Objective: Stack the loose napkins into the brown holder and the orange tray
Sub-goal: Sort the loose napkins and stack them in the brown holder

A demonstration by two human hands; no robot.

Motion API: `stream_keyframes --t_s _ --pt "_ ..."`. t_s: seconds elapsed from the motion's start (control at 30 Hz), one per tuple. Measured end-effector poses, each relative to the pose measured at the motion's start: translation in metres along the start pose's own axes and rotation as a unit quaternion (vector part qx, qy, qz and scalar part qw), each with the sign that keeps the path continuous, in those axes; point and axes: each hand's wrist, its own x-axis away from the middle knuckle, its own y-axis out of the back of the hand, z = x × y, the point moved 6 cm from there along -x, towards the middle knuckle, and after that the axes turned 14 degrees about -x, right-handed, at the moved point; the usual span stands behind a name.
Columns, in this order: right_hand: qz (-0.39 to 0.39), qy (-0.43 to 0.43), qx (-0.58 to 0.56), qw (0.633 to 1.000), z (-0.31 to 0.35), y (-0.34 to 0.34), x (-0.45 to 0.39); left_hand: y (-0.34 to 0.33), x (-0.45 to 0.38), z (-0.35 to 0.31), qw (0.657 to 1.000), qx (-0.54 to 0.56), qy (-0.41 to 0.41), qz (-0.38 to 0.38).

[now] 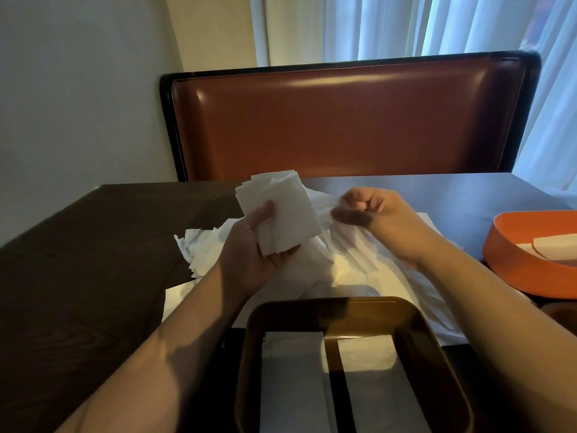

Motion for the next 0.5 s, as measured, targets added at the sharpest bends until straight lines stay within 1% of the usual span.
stream_keyframes --t_s 0.1,0.17,0.23,0.37,0.5 --pt "0.009 -0.023 -0.001 1.000 -0.007 -0.003 0.001 -0.001 0.002 -0.001 1.000 0.004 0.002 -0.008" --pt "0.028 -0.042 0.008 0.999 -0.011 -0.009 0.002 -0.003 0.005 -0.002 1.000 0.008 0.003 -0.011" --pt "0.042 -0.063 -0.007 0.997 -0.015 -0.015 0.002 -0.003 0.007 -0.003 1.000 0.010 0.004 -0.008" --pt "0.078 -0.104 -0.088 0.988 -0.023 -0.022 0.004 -0.006 0.012 -0.003 1.000 0.000 0.009 0.004" --pt "0.111 -0.109 -0.175 0.972 -0.013 -0.026 0.006 -0.012 0.015 -0.004 0.999 0.000 0.015 0.028"
